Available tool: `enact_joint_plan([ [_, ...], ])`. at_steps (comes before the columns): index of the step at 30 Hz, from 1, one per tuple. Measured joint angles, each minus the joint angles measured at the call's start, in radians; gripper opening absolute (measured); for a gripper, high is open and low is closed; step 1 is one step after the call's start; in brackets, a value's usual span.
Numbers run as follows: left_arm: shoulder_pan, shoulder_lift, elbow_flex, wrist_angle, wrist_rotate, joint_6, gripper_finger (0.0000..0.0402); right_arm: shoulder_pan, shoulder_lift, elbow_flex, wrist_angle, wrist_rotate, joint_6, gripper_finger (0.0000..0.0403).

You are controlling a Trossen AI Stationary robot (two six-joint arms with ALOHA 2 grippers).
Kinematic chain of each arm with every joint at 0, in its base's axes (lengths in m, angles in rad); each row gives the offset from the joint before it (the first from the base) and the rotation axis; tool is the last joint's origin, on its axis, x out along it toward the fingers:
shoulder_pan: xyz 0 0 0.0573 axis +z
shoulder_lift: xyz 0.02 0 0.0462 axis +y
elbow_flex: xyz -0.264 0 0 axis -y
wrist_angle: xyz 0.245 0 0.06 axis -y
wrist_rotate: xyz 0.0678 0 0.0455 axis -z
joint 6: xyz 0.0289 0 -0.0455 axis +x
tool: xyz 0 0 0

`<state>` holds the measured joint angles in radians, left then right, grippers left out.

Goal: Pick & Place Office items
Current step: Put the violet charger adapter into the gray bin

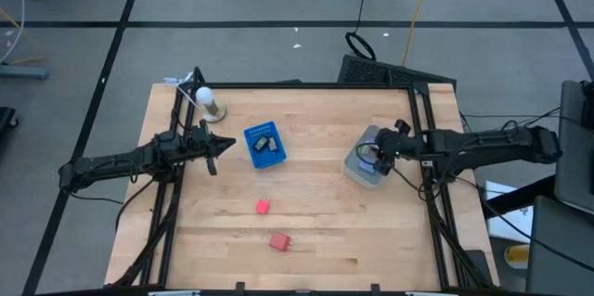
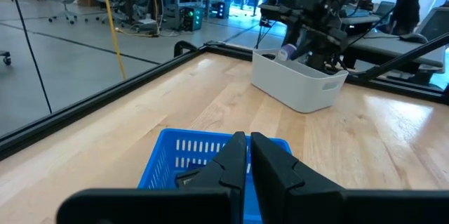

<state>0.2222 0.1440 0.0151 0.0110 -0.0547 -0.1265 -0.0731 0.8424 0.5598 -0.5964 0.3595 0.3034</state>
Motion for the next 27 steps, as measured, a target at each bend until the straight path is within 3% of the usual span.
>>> enact_joint_plan([
  [18,0.000,0.000,0.000,0.000,0.000,-0.001,0.0021,-0.065,0.190,0.000,0.001,-0.054,0.002,0.0134],
  [27,0.000,0.000,0.000,-0.001,0.000,-0.001,0.0021,-0.065,0.186,0.000,0.011,-0.050,0.026,0.0190],
])
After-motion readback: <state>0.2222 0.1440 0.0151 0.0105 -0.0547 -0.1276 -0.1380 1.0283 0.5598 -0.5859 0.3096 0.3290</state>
